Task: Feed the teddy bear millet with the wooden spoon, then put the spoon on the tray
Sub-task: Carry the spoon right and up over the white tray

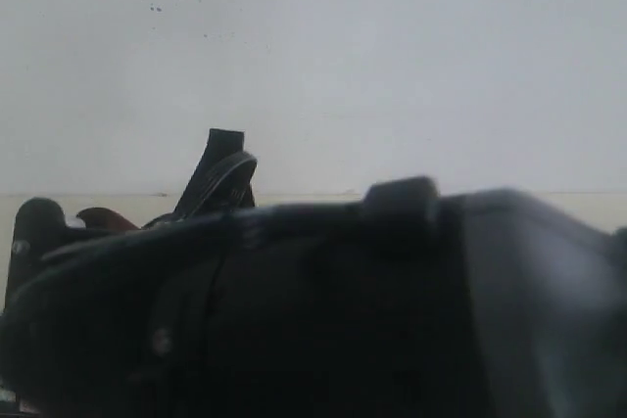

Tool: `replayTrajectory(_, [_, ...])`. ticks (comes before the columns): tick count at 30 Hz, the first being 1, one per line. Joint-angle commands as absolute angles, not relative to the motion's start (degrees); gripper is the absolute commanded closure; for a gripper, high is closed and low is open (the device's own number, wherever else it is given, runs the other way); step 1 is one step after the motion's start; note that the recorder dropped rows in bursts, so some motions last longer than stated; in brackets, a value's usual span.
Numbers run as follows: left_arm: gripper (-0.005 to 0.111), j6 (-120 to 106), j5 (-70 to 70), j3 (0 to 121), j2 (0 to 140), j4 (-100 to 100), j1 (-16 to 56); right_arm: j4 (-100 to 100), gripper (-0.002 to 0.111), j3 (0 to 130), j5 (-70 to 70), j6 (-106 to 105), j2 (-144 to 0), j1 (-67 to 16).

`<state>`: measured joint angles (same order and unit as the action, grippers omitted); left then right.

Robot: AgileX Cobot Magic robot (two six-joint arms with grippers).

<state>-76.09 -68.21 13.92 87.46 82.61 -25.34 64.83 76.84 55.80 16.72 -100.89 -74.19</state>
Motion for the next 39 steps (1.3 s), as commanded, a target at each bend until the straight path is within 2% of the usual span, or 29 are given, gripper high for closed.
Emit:
replayTrajectory(1, [0.103, -76.81, -69.96, 13.71, 86.79, 83.25, -25.51, 62.15, 0.108, 76.67, 51.87, 17.90, -96.45, -70.50])
replayTrajectory(7, [0.103, -76.81, -69.96, 13.71, 86.79, 83.25, -25.51, 46.35, 0.108, 76.67, 43.90, 13.75, -90.72, -61.59])
replayTrajectory(13, [0.103, -76.81, -69.96, 13.71, 86.79, 83.25, -25.51, 21.57, 0.108, 76.67, 44.84, -8.31, -87.18, -49.71])
replayTrajectory(15, [0.103, -76.81, -69.96, 13.71, 86.79, 83.25, -25.51, 13.77, 0.108, 76.67, 45.13, -14.28, -86.83, -44.54])
replayTrajectory(21, [0.103, -76.81, -69.96, 13.71, 86.79, 85.18, -25.51, -0.59, 0.108, 76.67, 40.43, -14.69, -87.32, -26.37])
replayTrajectory(27, [0.103, -76.81, -69.96, 13.71, 86.79, 95.45, -25.51, -7.12, 0.108, 76.67, 42.04, -13.00, -88.32, -11.17])
replayTrajectory(31, [0.103, -83.13, -69.96, 13.71, 86.79, 97.04, -25.51, -7.39, 0.108, 75.35, 43.43, -13.00, -88.74, -7.45])
replayTrajectory(33, [0.103, -90.17, -69.96, 13.71, 86.79, 94.72, -25.51, -7.89, 0.108, 72.80, 41.14, -13.00, -88.74, -7.34])
replayTrajectory(39, [0.103, -89.48, -69.96, 13.71, 86.79, 93.56, -25.51, -9.16, 0.108, 63.52, 32.50, -14.17, -88.74, -7.34])
